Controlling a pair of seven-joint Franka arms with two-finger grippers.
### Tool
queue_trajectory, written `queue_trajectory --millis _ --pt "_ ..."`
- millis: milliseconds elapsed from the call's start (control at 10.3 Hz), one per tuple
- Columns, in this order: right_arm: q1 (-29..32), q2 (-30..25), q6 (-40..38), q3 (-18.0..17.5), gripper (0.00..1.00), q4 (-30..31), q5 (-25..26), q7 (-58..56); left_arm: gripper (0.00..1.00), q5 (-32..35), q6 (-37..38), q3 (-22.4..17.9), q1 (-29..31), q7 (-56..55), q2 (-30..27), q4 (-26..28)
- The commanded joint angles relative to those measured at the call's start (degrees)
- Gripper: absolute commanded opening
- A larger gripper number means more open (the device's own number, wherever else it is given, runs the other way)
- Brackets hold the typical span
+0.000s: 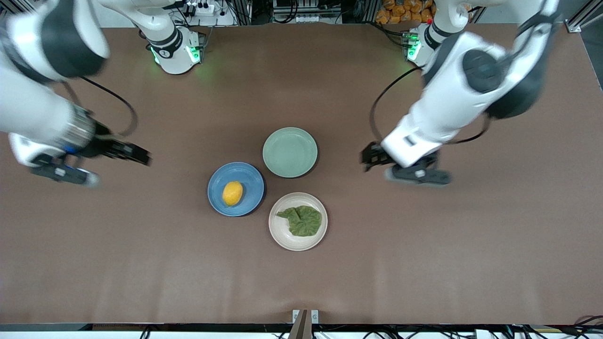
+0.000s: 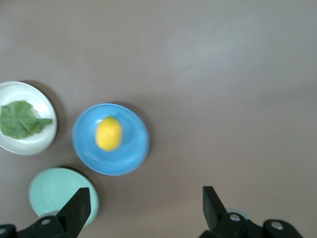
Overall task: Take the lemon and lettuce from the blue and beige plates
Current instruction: 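Move the right gripper to the lemon while the left gripper reaches the lettuce, then grasp the lemon with the right gripper while the left gripper grasps the lettuce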
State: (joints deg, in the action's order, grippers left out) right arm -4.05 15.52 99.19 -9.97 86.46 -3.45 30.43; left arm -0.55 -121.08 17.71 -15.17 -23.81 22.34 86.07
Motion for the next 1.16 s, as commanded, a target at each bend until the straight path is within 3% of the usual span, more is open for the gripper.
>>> queue_trajectory --millis 0,290,484,677,871,968,1065 --pt "-0.9 9.3 8.8 -4.3 1.00 -1.8 -0.3 11.5 1.00 6.9 -11.0 -0.8 -6.9 0.0 12.1 -5.7" --pt "-5.2 17.1 14.9 -4.4 1.00 -1.0 -0.2 15.3 1.00 8.2 -28.9 -6.3 -16.4 3.2 26.1 -10.3" --pt "-6.3 21.3 15.5 -4.4 1.00 -0.6 0.3 16.1 1.00 8.2 -37.4 -13.3 -22.4 5.3 32.2 -11.2" --pt "-7.2 22.4 16.8 -4.4 1.00 1.4 5.8 16.2 1.00 8.2 -41.2 -18.0 -25.5 6.6 36.5 -12.7" --pt "-7.2 22.6 22.2 -4.4 1.00 4.9 6.3 16.1 1.00 8.1 -41.6 -18.0 -25.5 6.6 37.9 -13.3" --pt "-7.3 23.2 22.6 -4.4 1.00 5.2 6.3 16.1 0.88 8.1 -41.6 -18.0 -25.6 6.6 38.0 -13.3" --pt "-7.3 23.8 23.1 -4.4 1.00 5.3 6.3 16.0 0.67 8.1 -41.6 -18.0 -25.6 6.3 38.3 -13.2"
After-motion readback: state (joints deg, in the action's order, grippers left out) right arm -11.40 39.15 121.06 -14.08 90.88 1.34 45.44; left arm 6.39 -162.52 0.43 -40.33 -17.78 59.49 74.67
